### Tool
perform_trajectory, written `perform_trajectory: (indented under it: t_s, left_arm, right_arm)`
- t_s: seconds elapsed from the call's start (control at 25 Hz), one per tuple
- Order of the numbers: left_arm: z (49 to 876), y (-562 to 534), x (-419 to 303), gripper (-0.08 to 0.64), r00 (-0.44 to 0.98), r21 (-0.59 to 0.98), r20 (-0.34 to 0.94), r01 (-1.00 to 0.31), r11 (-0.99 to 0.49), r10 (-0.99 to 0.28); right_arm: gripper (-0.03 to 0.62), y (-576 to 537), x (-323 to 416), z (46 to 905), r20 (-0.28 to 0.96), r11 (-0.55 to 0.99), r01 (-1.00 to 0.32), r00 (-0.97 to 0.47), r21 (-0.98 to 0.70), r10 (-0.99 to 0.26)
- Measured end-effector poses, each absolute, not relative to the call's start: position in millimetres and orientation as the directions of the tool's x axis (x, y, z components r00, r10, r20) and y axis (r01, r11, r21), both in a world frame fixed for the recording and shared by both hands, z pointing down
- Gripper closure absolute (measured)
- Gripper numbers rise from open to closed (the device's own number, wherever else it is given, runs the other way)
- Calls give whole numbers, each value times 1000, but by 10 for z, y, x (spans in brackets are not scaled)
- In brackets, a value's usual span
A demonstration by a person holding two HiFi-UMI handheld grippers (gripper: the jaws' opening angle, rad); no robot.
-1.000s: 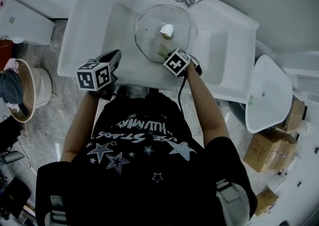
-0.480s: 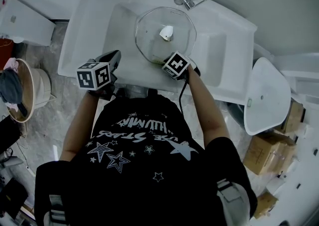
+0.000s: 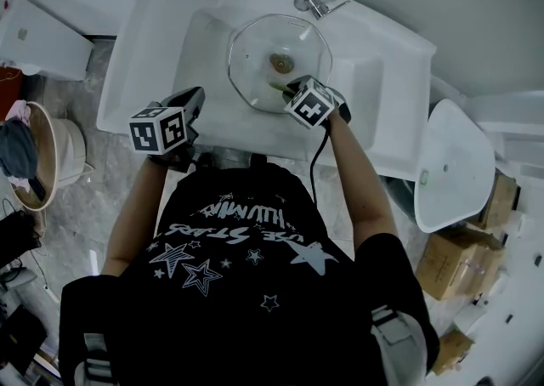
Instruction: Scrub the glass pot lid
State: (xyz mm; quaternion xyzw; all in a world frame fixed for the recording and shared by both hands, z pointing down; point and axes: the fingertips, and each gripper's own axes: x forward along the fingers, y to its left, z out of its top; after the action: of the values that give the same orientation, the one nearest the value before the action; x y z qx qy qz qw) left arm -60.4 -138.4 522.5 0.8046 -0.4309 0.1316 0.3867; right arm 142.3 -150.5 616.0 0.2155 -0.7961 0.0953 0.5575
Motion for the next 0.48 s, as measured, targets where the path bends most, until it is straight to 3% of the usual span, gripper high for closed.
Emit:
perform_trajectory:
  t_s: [0.24, 0.48]
  left_arm:
    - [5238, -1398, -528, 551, 584, 508, 546, -801, -317, -601]
    - [5234, -1425, -520, 551, 565, 504, 547, -811, -295, -618]
  right_arm:
    - [525, -2073, 1515, 5732, 839, 860, -311, -248, 404, -484]
    - [525, -2494, 1438, 5534, 749, 784, -129, -234, 607, -619]
